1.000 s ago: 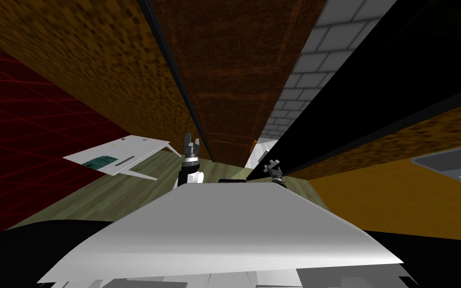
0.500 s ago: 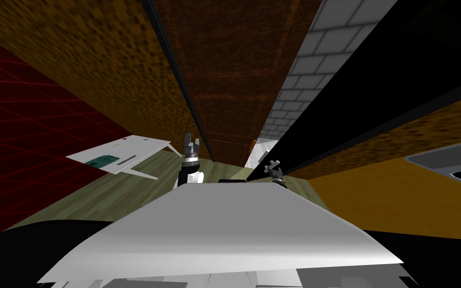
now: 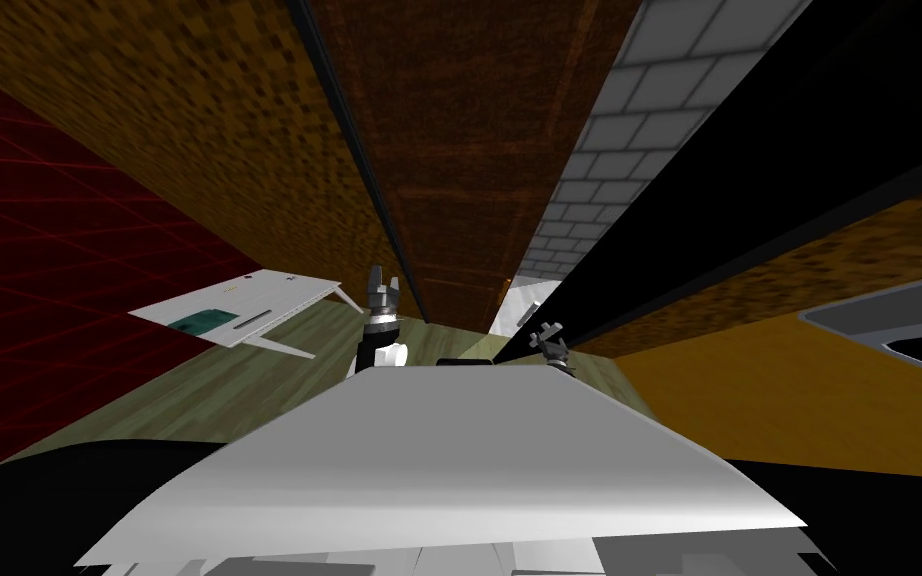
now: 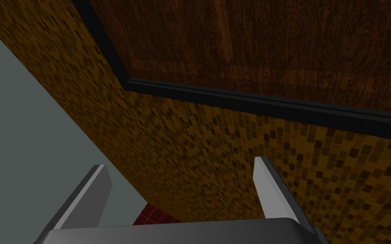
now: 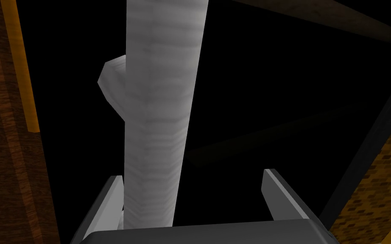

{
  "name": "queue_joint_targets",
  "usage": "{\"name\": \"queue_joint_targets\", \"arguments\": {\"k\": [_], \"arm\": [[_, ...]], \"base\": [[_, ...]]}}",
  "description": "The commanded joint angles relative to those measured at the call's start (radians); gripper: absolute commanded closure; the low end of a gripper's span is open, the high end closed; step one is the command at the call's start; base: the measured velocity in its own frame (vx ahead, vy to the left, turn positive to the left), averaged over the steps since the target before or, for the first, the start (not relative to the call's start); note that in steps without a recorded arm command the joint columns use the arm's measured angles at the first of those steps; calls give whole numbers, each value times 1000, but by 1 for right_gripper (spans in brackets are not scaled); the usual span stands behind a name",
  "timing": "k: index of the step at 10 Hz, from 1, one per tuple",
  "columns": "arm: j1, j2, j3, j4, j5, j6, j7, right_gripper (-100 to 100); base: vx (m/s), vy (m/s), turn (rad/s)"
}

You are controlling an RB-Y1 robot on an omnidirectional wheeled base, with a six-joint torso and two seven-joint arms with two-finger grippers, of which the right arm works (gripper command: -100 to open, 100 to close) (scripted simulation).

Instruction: Pull the door open

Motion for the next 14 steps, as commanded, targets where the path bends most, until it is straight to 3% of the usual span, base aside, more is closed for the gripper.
{"name": "queue_joint_targets", "arguments": {"k": [1,6,7,14], "arm": [[1,-28,-27,18,-16,27,10,100],[1,-28,-27,16,-16,27,10,100],[8,-19,18,-27,6,4,-10,100],[17,-78,132,-42,64,-103,-114,100]], "base": [[0,0,0],[-5,2,-1],[-78,-3,192],[-176,-109,219]]}}
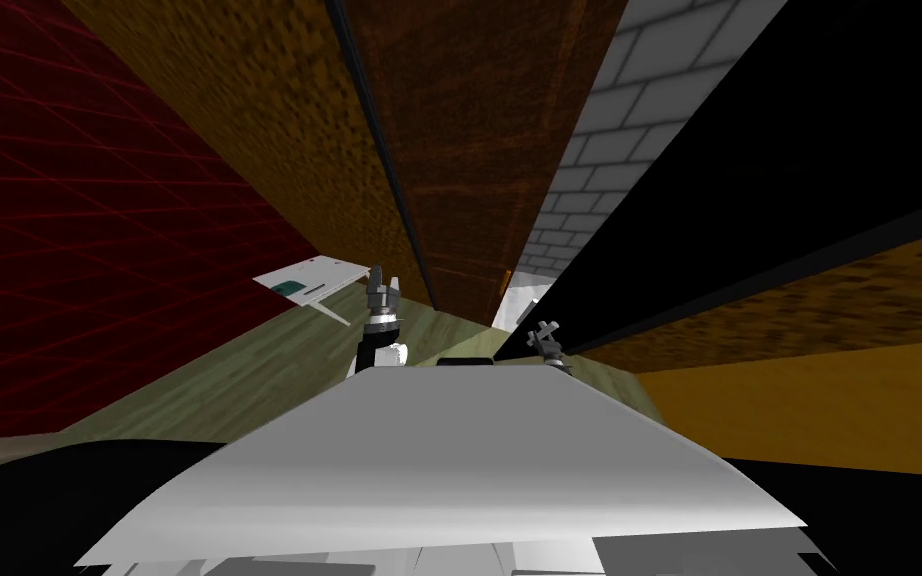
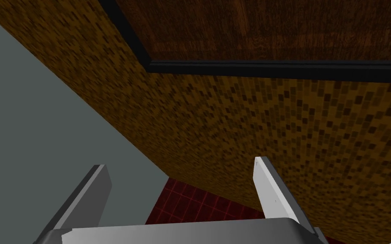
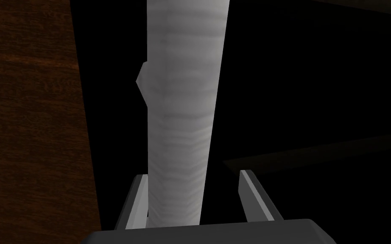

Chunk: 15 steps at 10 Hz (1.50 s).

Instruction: Pull the door open

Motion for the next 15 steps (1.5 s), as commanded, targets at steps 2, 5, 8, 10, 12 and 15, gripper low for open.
{"name": "queue_joint_targets", "arguments": {"k": [2,5,8,10,12,15], "arm": [[7,-34,38,5,18,-40,-44,100],[11,-57,82,-1,41,-81,-84,100],[15,-86,137,-8,69,-133,-134,100],[17,-101,167,-12,84,-161,-162,100],[13,-100,172,-1,84,-162,-164,100],[9,-110,191,21,89,-192,-183,100]], "base": [[-183,-105,227],[-173,-91,205],[-173,-112,224],[-214,-64,171],[-136,-29,106],[-253,-86,173]]}}
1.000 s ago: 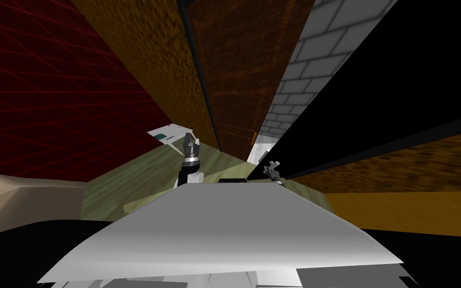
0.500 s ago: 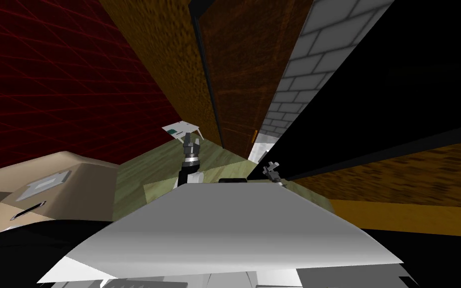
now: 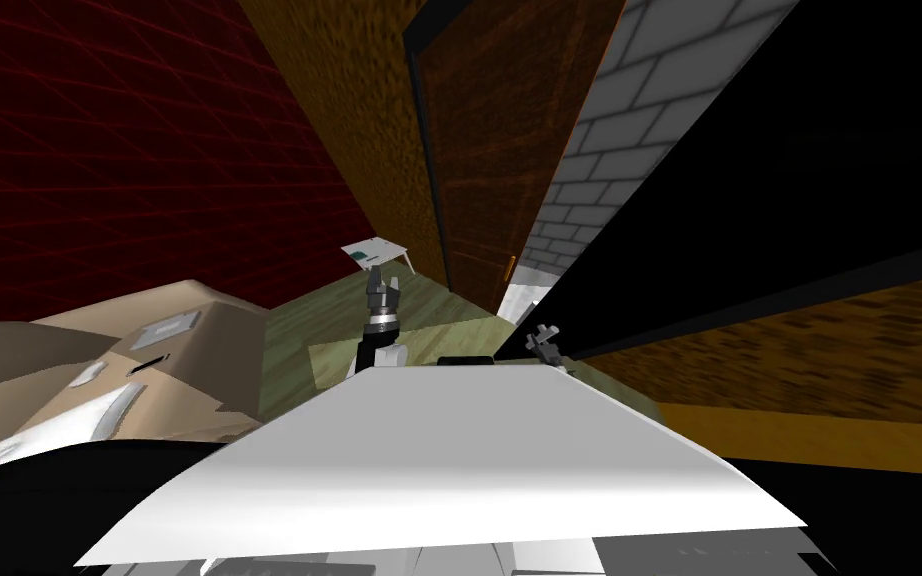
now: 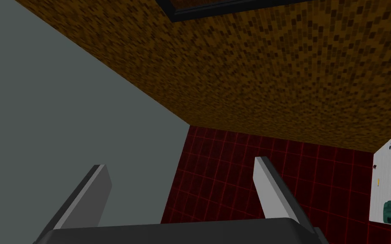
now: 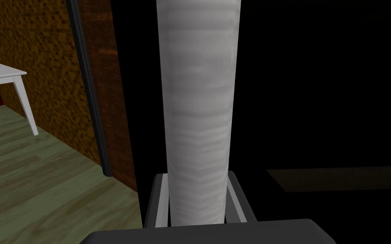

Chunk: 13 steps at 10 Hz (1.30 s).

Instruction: Pull the door open

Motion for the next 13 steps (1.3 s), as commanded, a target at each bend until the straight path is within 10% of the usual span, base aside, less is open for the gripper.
{"name": "queue_joint_targets", "arguments": {"k": [1,13], "arm": [[2,-7,12,10,3,-20,-11,100],[-17,-25,56,89,28,-96,-67,100]], "base": [[-246,-76,182],[-204,-61,141]]}}
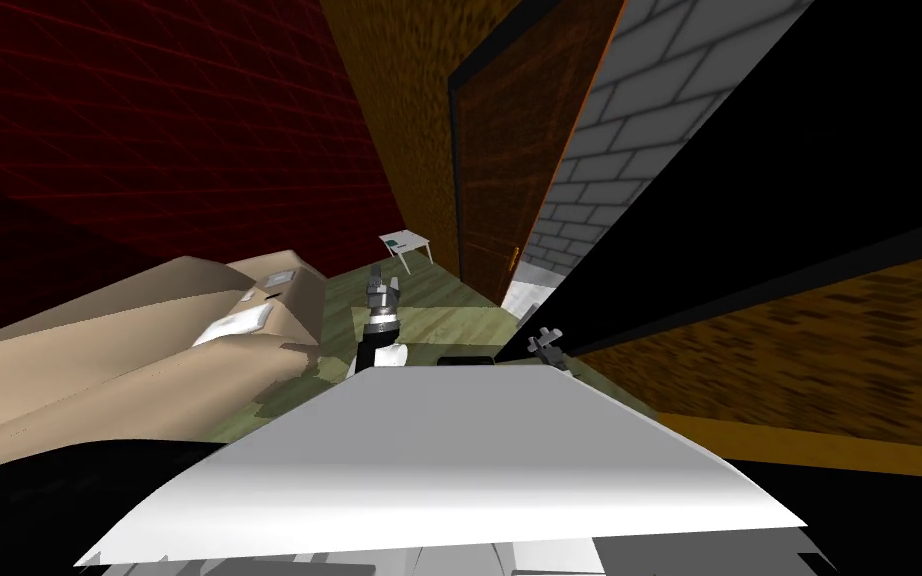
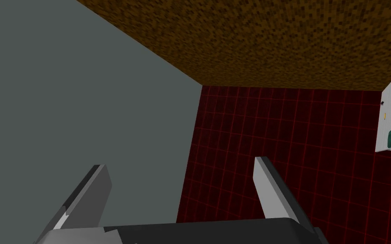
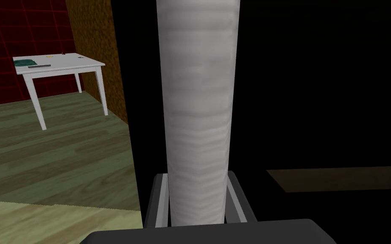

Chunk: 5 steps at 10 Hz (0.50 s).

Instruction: Pull the door open

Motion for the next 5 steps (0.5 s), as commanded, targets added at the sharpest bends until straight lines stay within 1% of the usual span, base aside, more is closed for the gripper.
{"name": "queue_joint_targets", "arguments": {"k": [1,2,5], "arm": [[-2,0,6,9,6,-14,-9,100],[-4,-1,9,16,8,-21,-14,100],[-11,-3,15,36,15,-39,-28,100]], "base": [[-216,-95,140],[-231,-76,144],[-194,-79,132]]}}
